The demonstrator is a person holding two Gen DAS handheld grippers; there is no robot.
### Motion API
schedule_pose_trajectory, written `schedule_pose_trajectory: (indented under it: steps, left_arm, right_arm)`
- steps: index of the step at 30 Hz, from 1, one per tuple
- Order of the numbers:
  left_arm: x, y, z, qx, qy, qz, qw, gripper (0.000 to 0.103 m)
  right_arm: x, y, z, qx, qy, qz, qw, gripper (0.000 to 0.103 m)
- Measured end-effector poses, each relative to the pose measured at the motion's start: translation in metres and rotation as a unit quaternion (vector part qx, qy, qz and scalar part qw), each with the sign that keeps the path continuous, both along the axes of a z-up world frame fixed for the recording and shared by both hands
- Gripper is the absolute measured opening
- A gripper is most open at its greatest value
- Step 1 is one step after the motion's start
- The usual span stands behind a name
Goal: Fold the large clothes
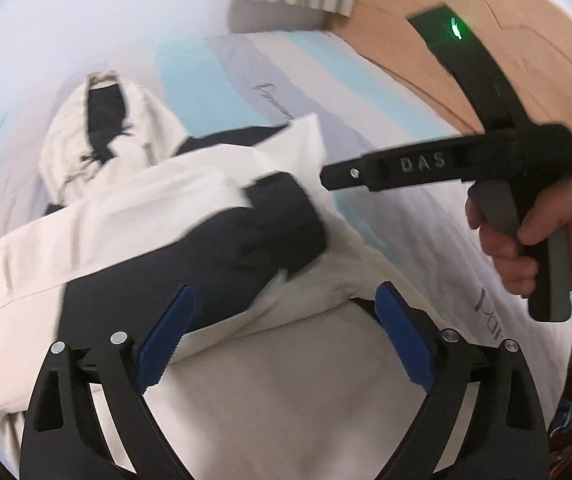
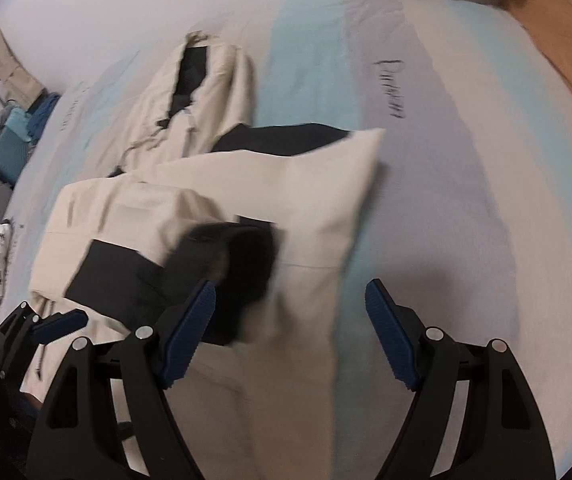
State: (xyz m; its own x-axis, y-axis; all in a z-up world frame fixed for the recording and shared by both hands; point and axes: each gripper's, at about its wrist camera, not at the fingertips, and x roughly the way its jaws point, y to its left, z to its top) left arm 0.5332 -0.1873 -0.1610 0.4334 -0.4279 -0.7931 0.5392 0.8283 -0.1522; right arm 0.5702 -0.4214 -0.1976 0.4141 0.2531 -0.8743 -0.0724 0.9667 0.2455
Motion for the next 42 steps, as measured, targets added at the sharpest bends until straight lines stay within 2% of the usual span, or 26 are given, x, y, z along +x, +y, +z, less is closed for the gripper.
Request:
schedule_pose_trajectory:
  steps: [3, 6, 8, 9, 10, 11, 14, 17, 22, 27, 30, 35, 42]
  left_arm:
    - [0.016, 0.038, 0.008, 0.014, -0.011, 0.033, 0.9993, 0.092]
    - [0.042, 0.085, 0.005, 0.042, -0.015, 0.077, 0.9961, 0.092]
    - [0.058, 0.118, 0.002, 0.052, -0.021, 0.099, 0.9936, 0.092]
    - [0.067, 0.137, 0.000, 0.068, -0.029, 0.112, 0.9910, 0.092]
    - [0.076, 0.153, -0.001, 0.076, -0.032, 0.122, 0.9891, 0.092]
    - [0.086, 0.174, -0.004, 0.083, -0.029, 0.140, 0.9863, 0.092]
    - [0.107, 0.213, -0.008, 0.083, -0.009, 0.185, 0.9793, 0.091]
    - [0.114, 0.237, -0.013, 0.093, 0.001, 0.208, 0.9736, 0.090]
    - [0.120, 0.233, -0.023, 0.110, 0.015, 0.198, 0.9739, 0.086]
    - [0.122, 0.223, -0.046, 0.124, 0.026, 0.185, 0.9745, 0.086]
    - [0.126, 0.223, -0.055, 0.127, 0.030, 0.183, 0.9744, 0.087]
    - [0.131, 0.227, -0.070, 0.138, 0.045, 0.176, 0.9736, 0.087]
    - [0.141, 0.229, -0.086, 0.136, 0.078, 0.169, 0.9729, 0.089]
  right_arm:
    - [0.012, 0.026, -0.006, 0.010, 0.018, 0.023, 1.000, 0.074]
    - [0.024, 0.043, -0.019, 0.006, 0.037, 0.030, 0.999, 0.074]
    - [0.032, 0.048, -0.031, 0.023, 0.058, 0.026, 0.998, 0.072]
    - [0.034, 0.050, -0.036, 0.038, 0.066, 0.025, 0.997, 0.054]
    - [0.037, 0.052, -0.041, 0.050, 0.074, 0.027, 0.996, 0.042]
    - [0.037, 0.054, -0.042, 0.044, 0.075, 0.024, 0.996, 0.023]
    - [0.035, 0.052, -0.037, 0.032, 0.062, 0.007, 0.998, 0.014]
    - [0.031, 0.047, -0.027, -0.018, 0.038, -0.011, 0.999, 0.011]
    - [0.030, 0.038, -0.017, -0.102, 0.008, -0.021, 0.995, 0.010]
    - [0.035, 0.034, -0.045, -0.156, 0.030, -0.024, 0.987, 0.011]
    - [0.038, 0.039, -0.059, -0.173, 0.032, -0.020, 0.984, 0.011]
    - [0.043, 0.036, -0.076, -0.166, 0.050, -0.037, 0.984, 0.014]
    - [0.052, 0.044, -0.088, -0.182, 0.068, -0.024, 0.981, 0.017]
